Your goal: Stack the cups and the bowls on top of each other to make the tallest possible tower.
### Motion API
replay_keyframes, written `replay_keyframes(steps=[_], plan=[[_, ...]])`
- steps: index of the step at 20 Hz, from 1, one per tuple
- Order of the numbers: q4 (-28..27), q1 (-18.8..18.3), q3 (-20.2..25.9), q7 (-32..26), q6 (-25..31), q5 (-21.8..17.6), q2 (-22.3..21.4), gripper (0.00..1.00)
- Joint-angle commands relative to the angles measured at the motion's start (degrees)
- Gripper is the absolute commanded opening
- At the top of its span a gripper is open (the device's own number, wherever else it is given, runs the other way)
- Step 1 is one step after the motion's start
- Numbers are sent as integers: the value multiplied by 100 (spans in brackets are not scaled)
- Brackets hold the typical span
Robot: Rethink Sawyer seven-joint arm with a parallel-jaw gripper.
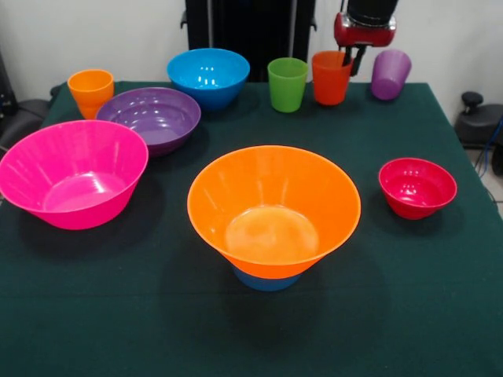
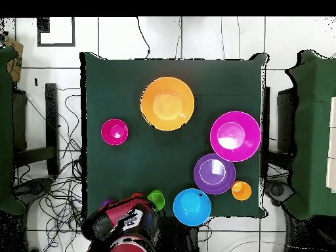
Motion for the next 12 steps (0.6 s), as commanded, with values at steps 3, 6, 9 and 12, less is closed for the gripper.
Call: replay_keyframes(steps=[3, 6, 9, 12], plan=[[-573, -61, 202, 648, -440, 57, 50, 0], [-366, -149, 354, 700, 4, 255, -560, 0], [-214, -161, 451, 663, 842, 521, -1381, 0], [-256, -223, 540, 555, 1424, 686, -1728, 0]])
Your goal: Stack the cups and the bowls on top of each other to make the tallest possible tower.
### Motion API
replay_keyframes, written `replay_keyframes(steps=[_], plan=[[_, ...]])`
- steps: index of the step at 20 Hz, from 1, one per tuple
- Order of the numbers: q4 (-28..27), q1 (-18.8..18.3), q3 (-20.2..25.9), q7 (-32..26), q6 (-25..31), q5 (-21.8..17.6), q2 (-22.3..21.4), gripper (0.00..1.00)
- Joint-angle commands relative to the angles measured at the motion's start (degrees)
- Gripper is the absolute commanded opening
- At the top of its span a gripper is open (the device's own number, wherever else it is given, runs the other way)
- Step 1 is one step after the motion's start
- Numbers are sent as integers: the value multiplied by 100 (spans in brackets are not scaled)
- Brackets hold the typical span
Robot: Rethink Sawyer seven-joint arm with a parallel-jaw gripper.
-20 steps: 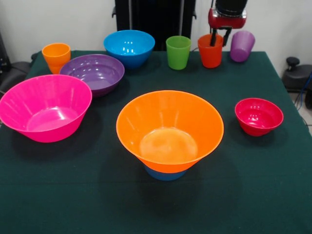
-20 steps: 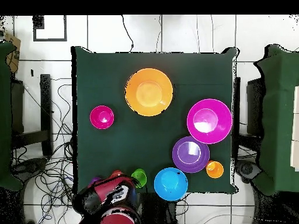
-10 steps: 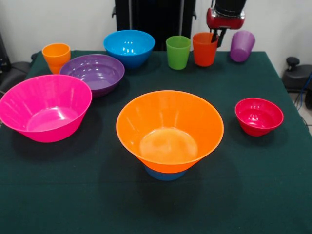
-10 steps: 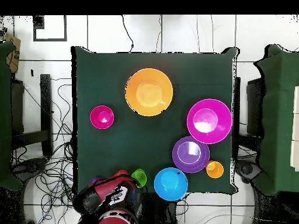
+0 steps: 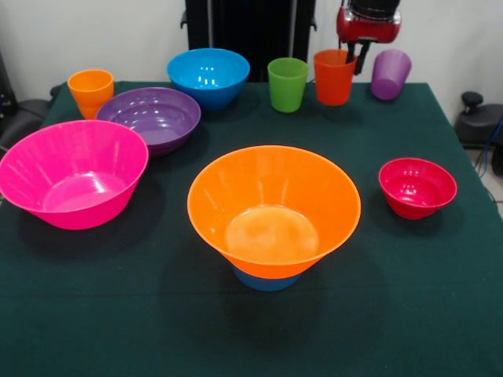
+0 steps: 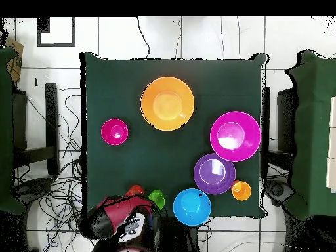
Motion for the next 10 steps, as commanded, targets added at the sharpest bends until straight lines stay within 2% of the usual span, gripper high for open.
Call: replay_keyframes(steps=[1, 6, 10], plan=[[-252, -226, 656, 514, 1407, 636, -1250, 0], [-448, -396, 840, 409, 2076, 956, -1433, 0], [-1021, -568, 693, 265, 2837, 1056, -1449, 0]])
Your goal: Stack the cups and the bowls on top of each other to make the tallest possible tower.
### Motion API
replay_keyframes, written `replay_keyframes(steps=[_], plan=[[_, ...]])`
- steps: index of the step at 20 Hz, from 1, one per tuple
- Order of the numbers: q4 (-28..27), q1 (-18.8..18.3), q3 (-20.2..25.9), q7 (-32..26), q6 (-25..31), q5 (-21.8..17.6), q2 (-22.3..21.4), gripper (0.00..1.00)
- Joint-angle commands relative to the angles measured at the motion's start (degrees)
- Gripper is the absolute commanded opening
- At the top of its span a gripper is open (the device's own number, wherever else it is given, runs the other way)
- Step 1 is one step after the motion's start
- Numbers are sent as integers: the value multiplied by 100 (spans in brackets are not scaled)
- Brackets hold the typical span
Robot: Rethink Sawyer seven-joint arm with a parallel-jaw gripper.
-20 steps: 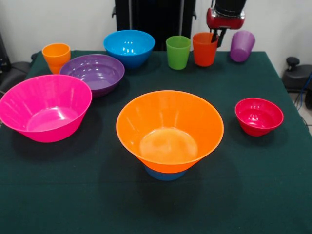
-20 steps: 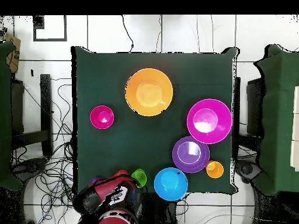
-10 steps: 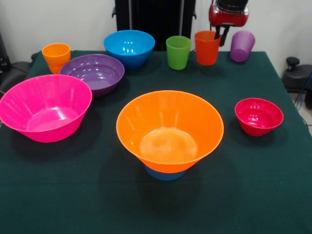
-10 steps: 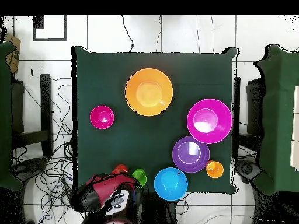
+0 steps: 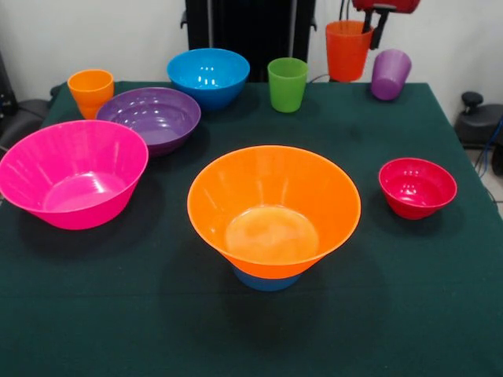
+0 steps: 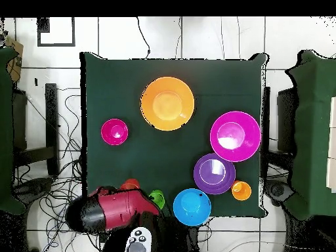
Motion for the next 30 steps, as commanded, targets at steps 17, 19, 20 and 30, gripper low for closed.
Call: replay_keyframes(steps=[17, 19, 20, 30], plan=[[-3682, -849, 578, -103, 2494, -32, 1448, 0], [-3868, -858, 618, -211, 2649, -59, 1502, 0], [-3898, -863, 637, -252, 2681, -60, 1496, 0], [-4609, -1196, 909, -931, 3155, -272, 1783, 0]])
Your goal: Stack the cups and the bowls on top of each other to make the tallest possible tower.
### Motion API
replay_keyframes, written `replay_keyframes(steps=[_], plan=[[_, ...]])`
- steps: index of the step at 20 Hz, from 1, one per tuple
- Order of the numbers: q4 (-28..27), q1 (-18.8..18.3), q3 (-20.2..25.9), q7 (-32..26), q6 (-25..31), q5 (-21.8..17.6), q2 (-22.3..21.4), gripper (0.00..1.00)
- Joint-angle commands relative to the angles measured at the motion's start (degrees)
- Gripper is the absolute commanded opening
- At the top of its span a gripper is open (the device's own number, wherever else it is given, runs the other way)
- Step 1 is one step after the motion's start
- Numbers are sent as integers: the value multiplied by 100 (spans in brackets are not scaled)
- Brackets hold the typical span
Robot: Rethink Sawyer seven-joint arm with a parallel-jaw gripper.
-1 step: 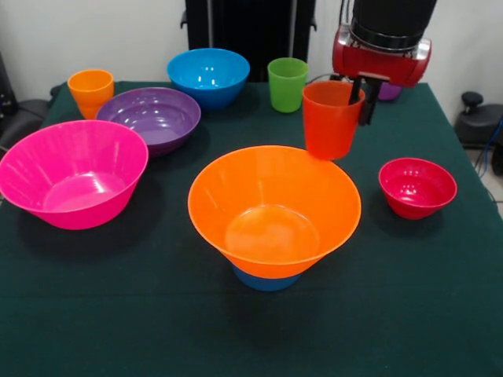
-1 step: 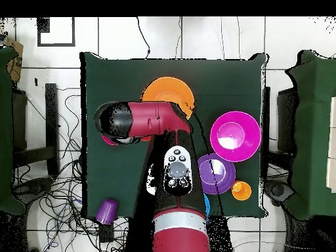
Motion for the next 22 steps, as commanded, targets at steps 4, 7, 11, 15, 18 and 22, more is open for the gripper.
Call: replay_keyframes(steps=[4, 7, 11, 15, 18, 22], plan=[[-1150, -376, 753, -1184, 856, -454, 567, 0], [-1419, -484, 854, -1384, 1042, -520, 699, 0], [-1750, -580, 951, -1551, 1234, -620, 859, 0], [-1892, -669, 1055, -1686, 1379, -710, 901, 0], [-1904, -714, 1103, -1719, 1392, -810, 915, 0], [-1734, -807, 1159, -1770, 1251, -951, 854, 0]])
